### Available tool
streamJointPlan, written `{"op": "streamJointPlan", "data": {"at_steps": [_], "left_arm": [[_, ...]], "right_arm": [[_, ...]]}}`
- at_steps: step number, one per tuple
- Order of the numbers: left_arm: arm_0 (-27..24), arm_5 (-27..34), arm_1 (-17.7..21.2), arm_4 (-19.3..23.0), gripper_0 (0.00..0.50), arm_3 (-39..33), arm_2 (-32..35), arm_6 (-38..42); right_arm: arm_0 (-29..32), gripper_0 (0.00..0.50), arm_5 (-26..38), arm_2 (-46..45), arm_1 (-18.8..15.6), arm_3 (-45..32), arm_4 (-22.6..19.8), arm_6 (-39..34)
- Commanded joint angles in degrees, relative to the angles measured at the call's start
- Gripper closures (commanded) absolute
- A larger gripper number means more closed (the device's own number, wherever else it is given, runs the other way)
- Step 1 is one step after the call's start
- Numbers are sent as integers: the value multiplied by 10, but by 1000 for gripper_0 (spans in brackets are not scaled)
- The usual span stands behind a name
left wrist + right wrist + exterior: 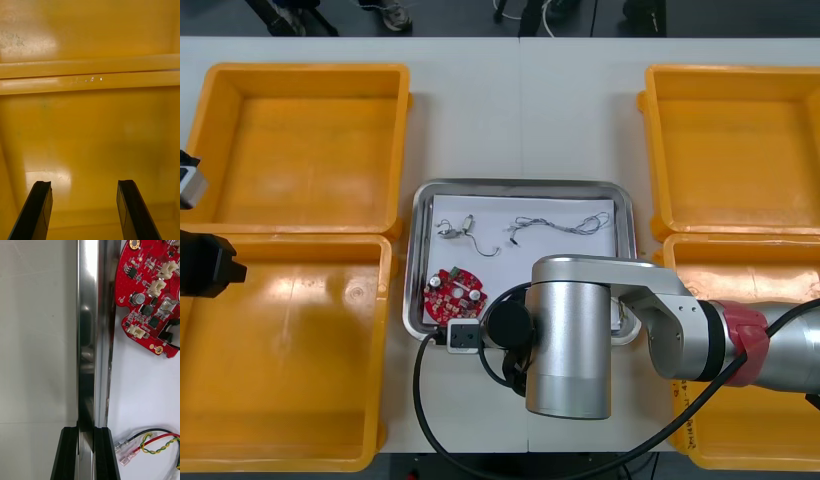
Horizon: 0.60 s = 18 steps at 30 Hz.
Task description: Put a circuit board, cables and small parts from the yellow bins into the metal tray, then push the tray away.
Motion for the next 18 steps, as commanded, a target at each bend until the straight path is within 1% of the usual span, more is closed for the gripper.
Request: {"op": "streamJointPlan", "data": {"at_steps": [1, 7, 15, 18], "left_arm": [[10, 3, 23, 5, 0, -20, 10, -60], [10, 3, 23, 5, 0, -20, 10, -60], [10, 3, 23, 5, 0, -20, 10, -60], [10, 3, 23, 5, 0, -20, 10, -60]], "right_arm": [[5, 500, -5, 8, 2, -4, 15, 3], [5, 500, -5, 4, 3, -5, 27, 3], [3, 500, -5, -22, 3, 6, 27, 9], [0, 500, -21, -31, 4, 22, 27, 11]]}}
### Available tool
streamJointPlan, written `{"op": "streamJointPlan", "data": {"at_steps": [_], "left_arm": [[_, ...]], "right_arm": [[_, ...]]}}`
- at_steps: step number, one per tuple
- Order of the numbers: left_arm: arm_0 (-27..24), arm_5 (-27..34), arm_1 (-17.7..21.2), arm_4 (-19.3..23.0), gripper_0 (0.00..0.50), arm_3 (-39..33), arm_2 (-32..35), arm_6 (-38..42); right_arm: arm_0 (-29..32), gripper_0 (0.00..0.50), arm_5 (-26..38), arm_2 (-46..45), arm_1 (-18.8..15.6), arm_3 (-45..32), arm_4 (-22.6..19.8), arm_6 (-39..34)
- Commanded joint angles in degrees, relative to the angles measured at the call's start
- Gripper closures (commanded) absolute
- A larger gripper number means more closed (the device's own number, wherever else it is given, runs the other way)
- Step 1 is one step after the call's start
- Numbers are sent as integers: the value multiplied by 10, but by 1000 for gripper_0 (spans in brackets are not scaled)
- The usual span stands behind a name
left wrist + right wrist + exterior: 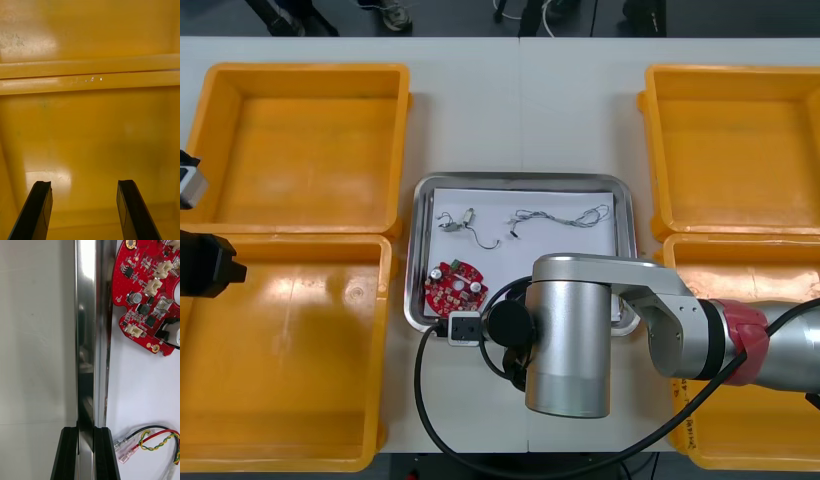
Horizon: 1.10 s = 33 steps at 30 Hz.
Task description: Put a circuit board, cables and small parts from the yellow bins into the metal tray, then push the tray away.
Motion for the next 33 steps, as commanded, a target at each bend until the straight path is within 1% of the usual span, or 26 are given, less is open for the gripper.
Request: {"op": "streamJointPlan", "data": {"at_steps": [1, 12, 16, 20, 25, 30, 33], "left_arm": [[10, 3, 23, 5, 0, -20, 10, -59], [10, 3, 23, 5, 0, -20, 10, -59], [10, 3, 23, 5, 0, -20, 10, -59], [10, 3, 23, 5, 0, -20, 10, -59], [10, 3, 23, 5, 0, -20, 10, -59], [10, 3, 23, 5, 0, -20, 10, -59], [10, 3, 23, 5, 0, -20, 10, -59]], "right_arm": [[-1, 500, -24, -31, 4, 25, 5, 12], [-28, 500, -66, -54, 6, 86, 5, 28], [-35, 500, -89, -59, 6, 110, 5, 40], [-43, 500, -109, -60, 3, 126, 5, 51], [-50, 500, -139, -61, -9, 140, 7, 65], [-51, 500, -143, -68, -11, 155, 6, 76], [-51, 500, -145, -78, -11, 170, -4, 82]]}}
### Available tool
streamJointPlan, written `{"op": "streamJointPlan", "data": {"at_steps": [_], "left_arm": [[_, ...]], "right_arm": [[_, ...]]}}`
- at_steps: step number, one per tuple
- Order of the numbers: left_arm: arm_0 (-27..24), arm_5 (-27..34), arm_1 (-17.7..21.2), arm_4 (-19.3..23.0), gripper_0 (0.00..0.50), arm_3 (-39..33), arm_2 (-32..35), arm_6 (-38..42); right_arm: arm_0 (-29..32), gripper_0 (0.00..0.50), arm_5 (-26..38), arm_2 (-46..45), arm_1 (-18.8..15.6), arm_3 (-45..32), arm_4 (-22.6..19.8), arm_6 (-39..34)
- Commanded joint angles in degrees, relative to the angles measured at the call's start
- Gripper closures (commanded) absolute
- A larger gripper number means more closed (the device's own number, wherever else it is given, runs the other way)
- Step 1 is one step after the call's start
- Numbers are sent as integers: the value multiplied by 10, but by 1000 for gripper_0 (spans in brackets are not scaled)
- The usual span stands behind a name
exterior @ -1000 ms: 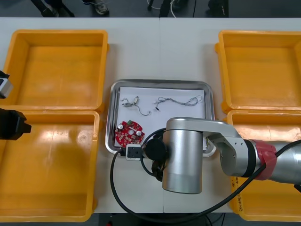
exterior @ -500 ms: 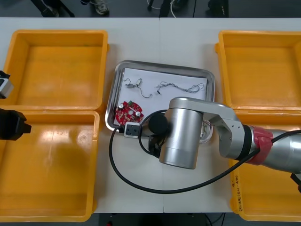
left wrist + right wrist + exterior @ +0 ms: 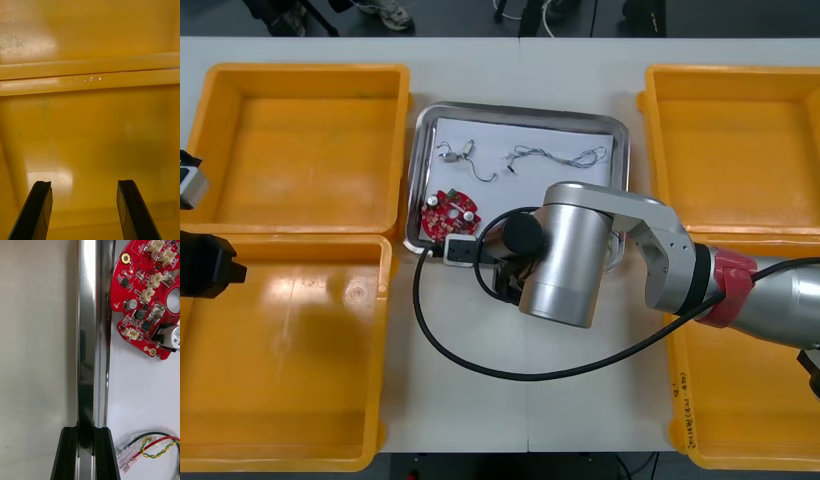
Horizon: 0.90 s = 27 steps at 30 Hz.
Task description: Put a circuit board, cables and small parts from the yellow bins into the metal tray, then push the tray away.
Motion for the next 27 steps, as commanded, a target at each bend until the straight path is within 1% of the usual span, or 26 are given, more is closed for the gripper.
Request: {"op": "streamJointPlan", "data": {"at_steps": [1, 6, 8, 10, 11, 13, 17, 21, 27], "left_arm": [[10, 3, 23, 5, 0, -20, 10, -50], [10, 3, 23, 5, 0, -20, 10, -50], [10, 3, 23, 5, 0, -20, 10, -50], [10, 3, 23, 5, 0, -20, 10, -50], [10, 3, 23, 5, 0, -20, 10, -50], [10, 3, 23, 5, 0, -20, 10, -50], [10, 3, 23, 5, 0, -20, 10, -50], [10, 3, 23, 5, 0, -20, 10, -50], [10, 3, 23, 5, 0, -20, 10, -50]], "right_arm": [[-6, 500, -4, -24, -17, 40, -14, 33], [-15, 500, -4, -33, -18, 54, -26, 45], [-19, 500, -4, -40, -18, 64, -42, 48], [-27, 500, -2, -53, -19, 78, -74, 55], [-29, 500, -1, -57, -20, 79, -83, 57], [-32, 500, 2, -67, -21, 84, -102, 79], [-39, 500, 9, -81, -21, 92, -113, 108], [-57, 500, 9, -82, -21, 114, -128, 118], [-76, 500, 2, -82, -21, 139, -135, 131]]}}
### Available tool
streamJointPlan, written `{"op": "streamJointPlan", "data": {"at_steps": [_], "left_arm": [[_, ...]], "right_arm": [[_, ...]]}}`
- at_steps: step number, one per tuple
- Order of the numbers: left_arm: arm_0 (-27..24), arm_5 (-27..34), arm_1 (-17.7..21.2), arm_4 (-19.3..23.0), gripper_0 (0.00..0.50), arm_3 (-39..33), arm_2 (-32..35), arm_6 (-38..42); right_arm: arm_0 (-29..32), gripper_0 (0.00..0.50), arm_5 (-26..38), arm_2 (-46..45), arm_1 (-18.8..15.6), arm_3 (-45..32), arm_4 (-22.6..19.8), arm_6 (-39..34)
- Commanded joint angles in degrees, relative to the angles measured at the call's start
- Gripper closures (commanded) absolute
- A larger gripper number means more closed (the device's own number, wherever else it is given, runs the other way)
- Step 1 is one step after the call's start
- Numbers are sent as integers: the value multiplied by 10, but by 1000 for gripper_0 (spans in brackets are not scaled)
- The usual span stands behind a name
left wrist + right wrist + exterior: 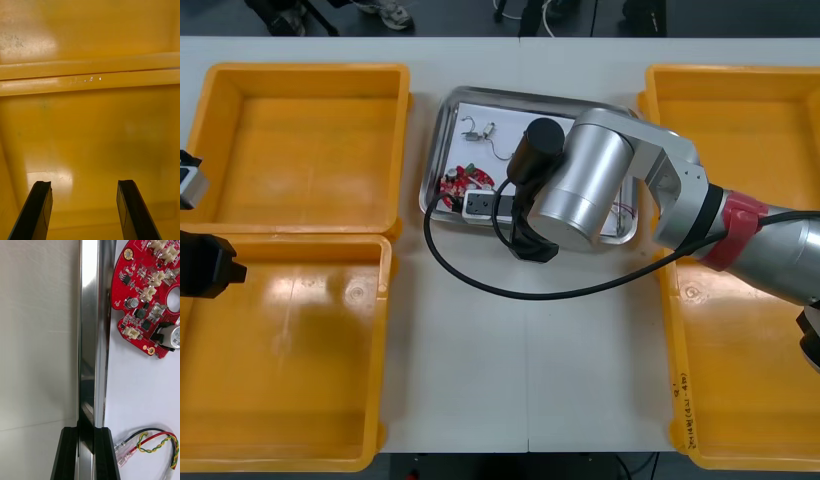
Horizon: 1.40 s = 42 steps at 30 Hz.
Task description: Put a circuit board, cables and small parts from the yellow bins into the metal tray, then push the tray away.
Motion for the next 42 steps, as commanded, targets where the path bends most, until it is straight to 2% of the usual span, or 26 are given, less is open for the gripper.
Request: {"op": "streamJointPlan", "data": {"at_steps": [1, 5, 12, 18, 42], "left_arm": [[10, 3, 23, 5, 0, -20, 10, -50], [10, 3, 23, 5, 0, -20, 10, -50], [10, 3, 23, 5, 0, -20, 10, -50], [10, 3, 23, 5, 0, -20, 10, -50], [10, 3, 23, 5, 0, -20, 10, -50]], "right_arm": [[-30, 500, -5, -7, -20, 33, -12, 26], [-46, 500, -25, -7, -20, 66, -34, 41], [-67, 500, -64, -7, -20, 117, -67, 108], [-76, 500, -89, -7, -20, 137, -67, 154], [-107, 500, -161, -7, -2, 211, -70, 193]]}}
